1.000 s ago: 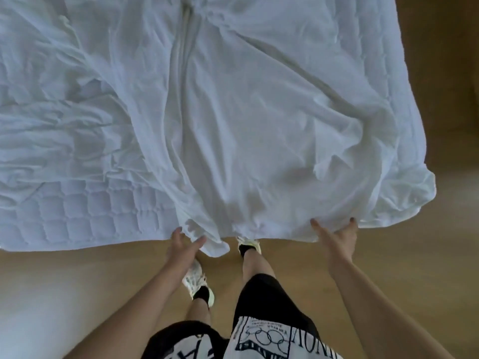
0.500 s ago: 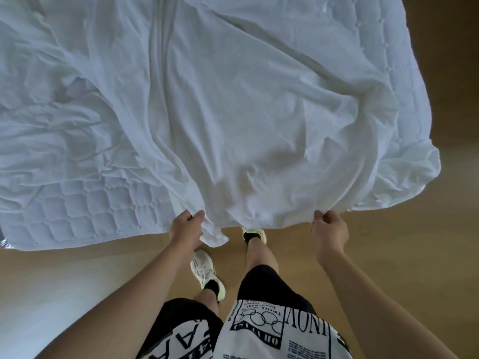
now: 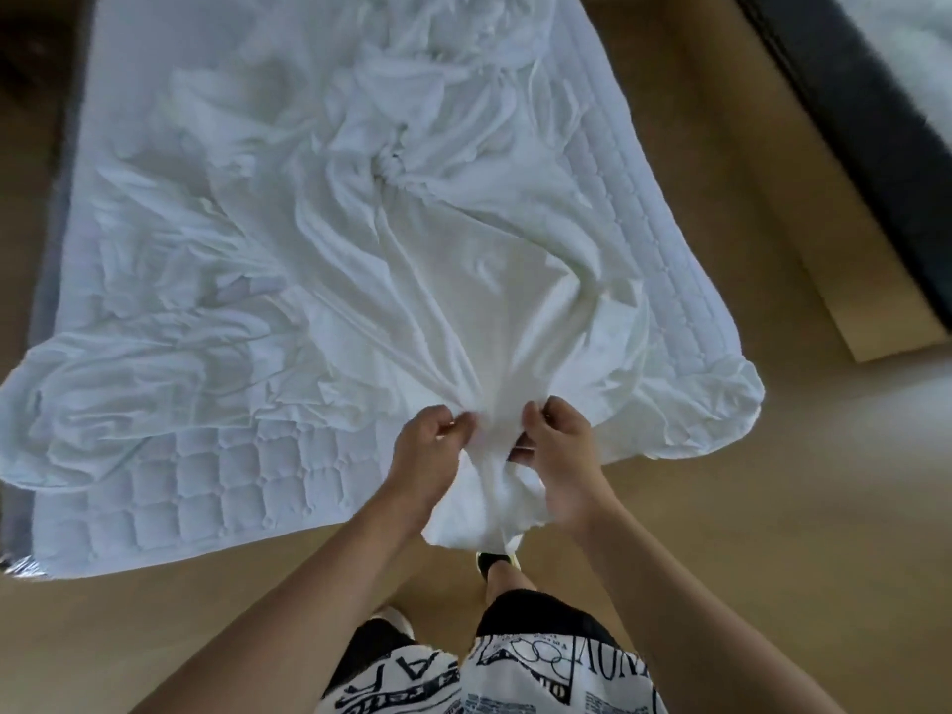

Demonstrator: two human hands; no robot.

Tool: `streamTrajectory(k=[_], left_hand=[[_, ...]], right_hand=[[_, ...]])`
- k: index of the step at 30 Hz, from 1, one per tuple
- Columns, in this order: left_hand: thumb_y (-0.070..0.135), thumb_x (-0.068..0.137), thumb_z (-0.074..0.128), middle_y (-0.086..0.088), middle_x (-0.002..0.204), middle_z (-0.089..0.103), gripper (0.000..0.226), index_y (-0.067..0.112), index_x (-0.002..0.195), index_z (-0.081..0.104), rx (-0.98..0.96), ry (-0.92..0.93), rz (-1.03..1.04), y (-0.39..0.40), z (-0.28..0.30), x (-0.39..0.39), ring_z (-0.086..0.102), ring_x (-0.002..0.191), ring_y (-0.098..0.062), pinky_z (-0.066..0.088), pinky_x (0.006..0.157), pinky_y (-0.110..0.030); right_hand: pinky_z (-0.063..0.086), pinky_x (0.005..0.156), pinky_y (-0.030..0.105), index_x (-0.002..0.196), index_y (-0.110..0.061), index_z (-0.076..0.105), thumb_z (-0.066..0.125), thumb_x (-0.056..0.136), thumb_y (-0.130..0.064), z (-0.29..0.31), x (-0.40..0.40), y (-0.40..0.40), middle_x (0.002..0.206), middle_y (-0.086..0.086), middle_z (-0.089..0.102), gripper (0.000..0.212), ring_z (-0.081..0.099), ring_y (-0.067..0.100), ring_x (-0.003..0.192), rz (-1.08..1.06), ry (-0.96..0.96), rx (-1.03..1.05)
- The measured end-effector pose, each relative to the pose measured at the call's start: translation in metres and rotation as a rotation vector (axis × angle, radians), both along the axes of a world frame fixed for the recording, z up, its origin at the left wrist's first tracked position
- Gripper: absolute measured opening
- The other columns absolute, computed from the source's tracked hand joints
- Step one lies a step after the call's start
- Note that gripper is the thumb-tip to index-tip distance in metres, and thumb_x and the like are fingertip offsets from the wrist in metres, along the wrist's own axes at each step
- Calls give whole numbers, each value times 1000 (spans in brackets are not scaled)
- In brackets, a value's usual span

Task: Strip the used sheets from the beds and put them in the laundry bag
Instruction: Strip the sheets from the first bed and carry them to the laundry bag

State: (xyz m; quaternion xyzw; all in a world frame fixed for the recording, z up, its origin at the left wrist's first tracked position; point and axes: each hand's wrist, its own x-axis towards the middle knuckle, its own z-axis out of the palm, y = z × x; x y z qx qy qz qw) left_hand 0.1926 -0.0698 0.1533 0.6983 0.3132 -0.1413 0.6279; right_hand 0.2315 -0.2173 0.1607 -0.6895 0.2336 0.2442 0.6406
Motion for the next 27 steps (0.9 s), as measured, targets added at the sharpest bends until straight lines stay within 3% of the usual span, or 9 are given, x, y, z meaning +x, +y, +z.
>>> streamTrajectory(k=[2,5,9,13,15,18,20,22,27], left_hand=[[27,104,59,4,94,73,18,15,94,67,-149,-103,-79,5,24,-1,70,92,-18,54,81,-30],[22,105,55,2,127,72,31,25,135,61,-500,-224,-187,12,51,-8,68,118,-16,56,96,-34],[3,93,66,4,100,79,27,22,110,75,-286,-237,-143,9,54,-7,73,92,-11,52,71,-15],[12,91,70,1,97,79,16,22,100,79,-134,-161,-126,7,42,-3,74,97,-21,61,84,-36],[16,93,70,-1,97,79,11,21,98,78,-119,-127,-50,10,41,-3,74,96,-24,61,91,-43],[18,94,71,-6,95,78,6,17,94,77,-91,-97,11,16,41,0,73,87,-28,58,72,-34],[18,95,71,-9,92,77,6,15,94,76,-127,-108,22,17,45,5,72,80,-26,56,64,-30],[20,94,70,-12,98,78,9,14,97,76,-181,-126,22,12,54,10,75,90,-32,61,78,-43],[36,85,70,-8,97,77,27,13,99,74,-117,-124,-68,5,56,13,73,93,-32,59,87,-45]], right_hand=[[63,83,50,106,7,62,48,109,-17,30,-4,16,99,22,76,28,76,36,90,11,-73,53],[64,78,52,100,4,65,50,106,-12,64,-3,30,98,23,74,22,74,40,91,29,-186,49],[57,86,61,81,2,63,52,94,-8,78,-5,33,90,22,67,19,66,45,89,162,-246,-1],[63,80,36,105,3,72,58,102,-3,67,-14,17,103,25,75,16,74,32,91,-63,-157,141],[58,79,35,106,-9,73,68,98,-8,48,-16,4,101,19,75,10,70,28,91,-140,-172,2],[50,84,27,126,-22,61,79,87,-4,22,-26,-20,122,0,63,47,59,26,118,39,-129,-108],[52,85,17,141,-24,48,83,81,3,10,-42,-30,136,-7,55,74,54,17,125,292,-33,47],[58,90,26,144,-20,48,88,76,1,-2,-60,-26,134,-1,67,81,65,17,122,463,46,180],[59,96,46,121,-19,66,91,71,-30,-27,-64,10,109,-1,77,58,74,21,102,326,113,-142]])
